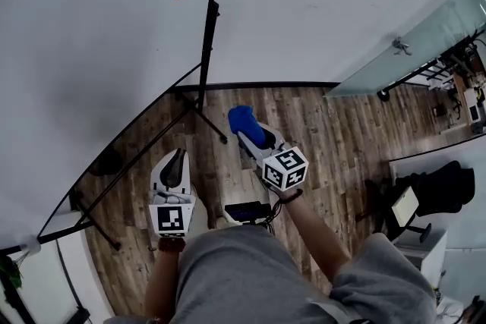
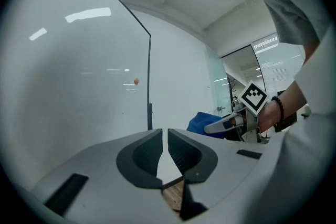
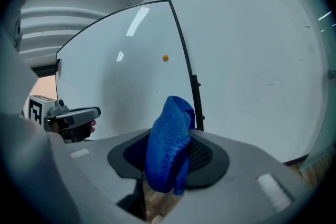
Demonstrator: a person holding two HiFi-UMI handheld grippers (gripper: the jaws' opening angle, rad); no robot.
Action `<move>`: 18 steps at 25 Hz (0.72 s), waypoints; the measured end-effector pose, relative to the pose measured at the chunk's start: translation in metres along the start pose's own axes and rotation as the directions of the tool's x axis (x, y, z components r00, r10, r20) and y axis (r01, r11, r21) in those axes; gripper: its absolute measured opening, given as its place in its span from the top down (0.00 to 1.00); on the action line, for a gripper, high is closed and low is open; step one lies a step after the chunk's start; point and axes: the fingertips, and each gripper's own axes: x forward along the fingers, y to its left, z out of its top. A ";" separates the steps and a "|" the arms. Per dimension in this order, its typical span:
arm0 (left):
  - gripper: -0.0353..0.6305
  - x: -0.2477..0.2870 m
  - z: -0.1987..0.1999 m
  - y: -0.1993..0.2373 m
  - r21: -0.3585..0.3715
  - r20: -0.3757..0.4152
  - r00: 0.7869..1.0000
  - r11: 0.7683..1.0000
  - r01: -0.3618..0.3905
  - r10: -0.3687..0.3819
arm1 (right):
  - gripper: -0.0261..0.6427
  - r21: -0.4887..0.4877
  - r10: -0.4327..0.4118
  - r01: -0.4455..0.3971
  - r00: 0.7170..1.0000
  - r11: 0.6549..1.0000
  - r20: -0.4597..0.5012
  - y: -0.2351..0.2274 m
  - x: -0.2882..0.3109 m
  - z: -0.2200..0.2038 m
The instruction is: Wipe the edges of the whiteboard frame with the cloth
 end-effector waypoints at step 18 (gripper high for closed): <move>0.89 0.058 0.004 0.087 -0.020 0.059 0.998 0.999 0.037 -0.036 | 0.71 -0.301 0.033 -0.059 0.995 0.952 -0.091 -0.039 0.124 0.064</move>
